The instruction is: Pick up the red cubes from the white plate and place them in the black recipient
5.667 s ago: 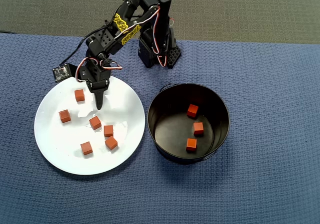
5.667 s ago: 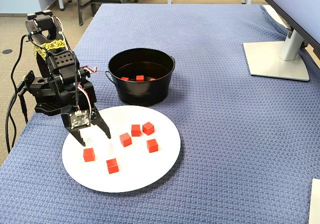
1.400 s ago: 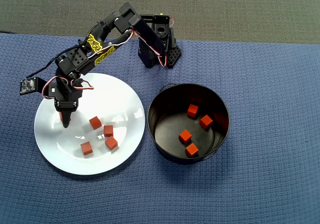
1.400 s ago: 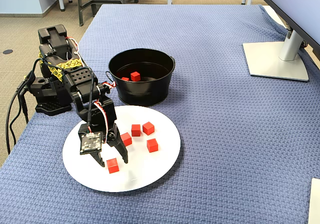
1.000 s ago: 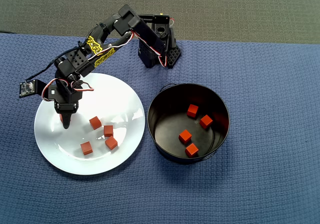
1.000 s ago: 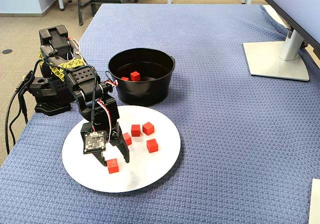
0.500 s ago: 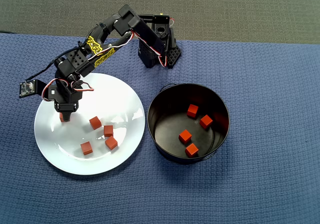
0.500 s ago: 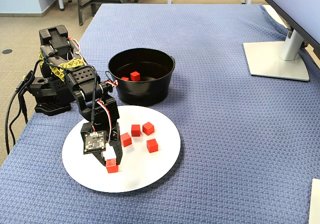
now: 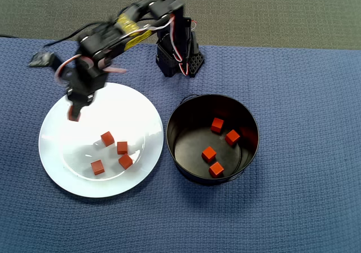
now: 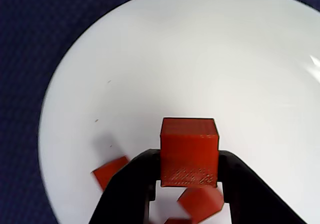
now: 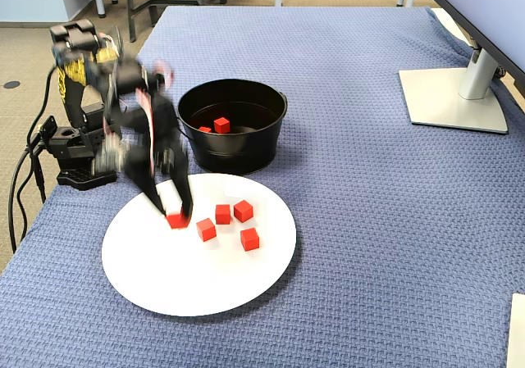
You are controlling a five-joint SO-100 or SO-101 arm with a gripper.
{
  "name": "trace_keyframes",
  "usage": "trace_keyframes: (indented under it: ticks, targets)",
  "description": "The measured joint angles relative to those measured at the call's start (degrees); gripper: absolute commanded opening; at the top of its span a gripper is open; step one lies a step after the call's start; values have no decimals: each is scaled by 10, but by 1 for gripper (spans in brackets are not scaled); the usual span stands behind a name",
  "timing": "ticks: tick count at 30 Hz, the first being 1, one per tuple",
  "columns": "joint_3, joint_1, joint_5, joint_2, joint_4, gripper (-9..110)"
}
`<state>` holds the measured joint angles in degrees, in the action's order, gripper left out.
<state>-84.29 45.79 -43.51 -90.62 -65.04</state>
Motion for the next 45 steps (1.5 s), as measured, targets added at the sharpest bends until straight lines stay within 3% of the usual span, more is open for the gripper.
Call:
trace_keyframes:
  ticks: [14,18,22,27,38,45]
  targets:
    - [-143,-372,183,-264,-41,0]
    - [-178,-464,185,-302,-68,31]
    - [-220,-546,138,-330,-101,34]
    - [-218,-478,115,-307,-89,31]
    - [-138,-116,-52,-64,-5,28]
    - [-104,-25,-121,29,28,26]
